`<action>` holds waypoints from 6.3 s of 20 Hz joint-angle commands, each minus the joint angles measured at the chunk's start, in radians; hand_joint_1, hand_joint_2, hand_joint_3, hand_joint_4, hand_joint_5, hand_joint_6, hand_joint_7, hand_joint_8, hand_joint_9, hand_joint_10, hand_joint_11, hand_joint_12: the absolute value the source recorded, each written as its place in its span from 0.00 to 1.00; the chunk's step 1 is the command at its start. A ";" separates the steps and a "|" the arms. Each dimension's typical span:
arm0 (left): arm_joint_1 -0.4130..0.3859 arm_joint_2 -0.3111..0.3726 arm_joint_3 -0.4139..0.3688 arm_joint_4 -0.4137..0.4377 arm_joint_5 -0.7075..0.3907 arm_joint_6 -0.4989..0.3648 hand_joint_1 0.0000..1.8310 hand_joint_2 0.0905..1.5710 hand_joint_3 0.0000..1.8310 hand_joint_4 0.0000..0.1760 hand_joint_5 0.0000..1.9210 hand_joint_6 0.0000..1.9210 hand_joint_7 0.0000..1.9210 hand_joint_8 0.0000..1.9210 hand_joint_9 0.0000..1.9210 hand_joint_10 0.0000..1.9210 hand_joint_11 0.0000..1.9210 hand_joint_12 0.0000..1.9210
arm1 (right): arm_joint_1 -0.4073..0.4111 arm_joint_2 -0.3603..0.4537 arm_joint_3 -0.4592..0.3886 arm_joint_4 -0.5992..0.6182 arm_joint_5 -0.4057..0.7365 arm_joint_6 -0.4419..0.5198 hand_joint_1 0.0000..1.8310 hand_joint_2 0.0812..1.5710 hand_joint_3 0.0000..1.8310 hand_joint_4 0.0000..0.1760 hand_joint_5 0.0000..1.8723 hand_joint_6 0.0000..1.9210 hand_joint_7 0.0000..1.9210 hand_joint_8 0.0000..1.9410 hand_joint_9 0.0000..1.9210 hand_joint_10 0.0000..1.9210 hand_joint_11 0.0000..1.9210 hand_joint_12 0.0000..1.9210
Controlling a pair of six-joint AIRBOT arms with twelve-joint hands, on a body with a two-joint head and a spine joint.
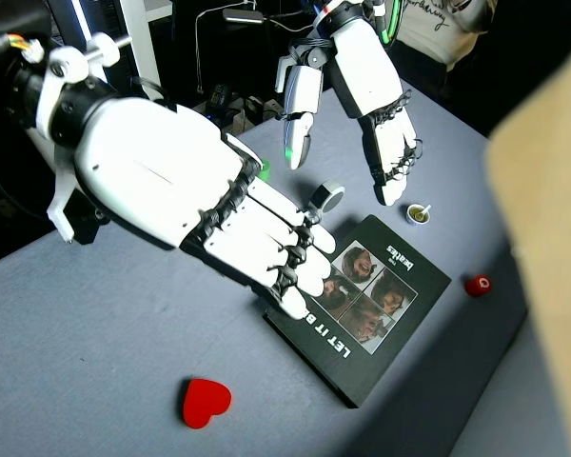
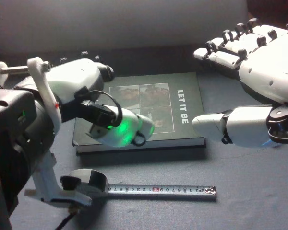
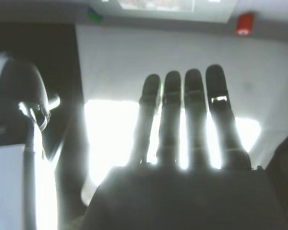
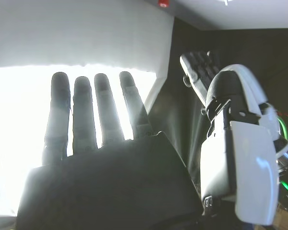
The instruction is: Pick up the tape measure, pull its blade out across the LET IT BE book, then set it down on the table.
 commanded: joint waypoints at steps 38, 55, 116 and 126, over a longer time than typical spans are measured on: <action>0.751 0.099 0.091 1.163 0.126 -1.357 0.62 0.64 0.00 0.00 0.14 0.00 0.15 0.00 0.14 0.00 0.03 0.39 | -0.014 -0.077 -0.031 -0.115 0.065 0.119 0.03 0.68 0.00 0.13 0.04 0.00 0.04 0.00 0.03 0.00 0.00 0.26; 0.923 0.074 0.213 1.311 0.101 -1.461 0.63 0.65 0.00 0.00 0.14 0.00 0.16 0.00 0.15 0.00 0.03 0.39 | -0.117 -0.075 -0.041 -0.386 0.194 0.570 0.04 0.68 0.00 0.12 0.05 0.00 0.06 0.00 0.04 0.00 0.00 0.26; 0.977 -0.031 0.299 1.309 0.092 -1.321 0.74 0.70 0.00 0.00 0.43 0.40 0.54 0.47 0.44 0.55 0.34 0.45 | -0.168 -0.081 -0.041 -0.475 0.228 0.685 0.04 0.68 0.00 0.09 0.04 0.00 0.05 0.00 0.03 0.00 0.00 0.26; 0.932 -0.004 0.312 1.349 0.116 -1.330 0.76 0.67 0.00 0.00 0.57 0.30 0.55 0.50 0.45 0.66 0.42 0.56 | -0.176 -0.081 -0.041 -0.515 0.175 0.703 0.04 0.68 0.00 0.08 0.05 0.00 0.06 0.00 0.04 0.00 0.00 0.29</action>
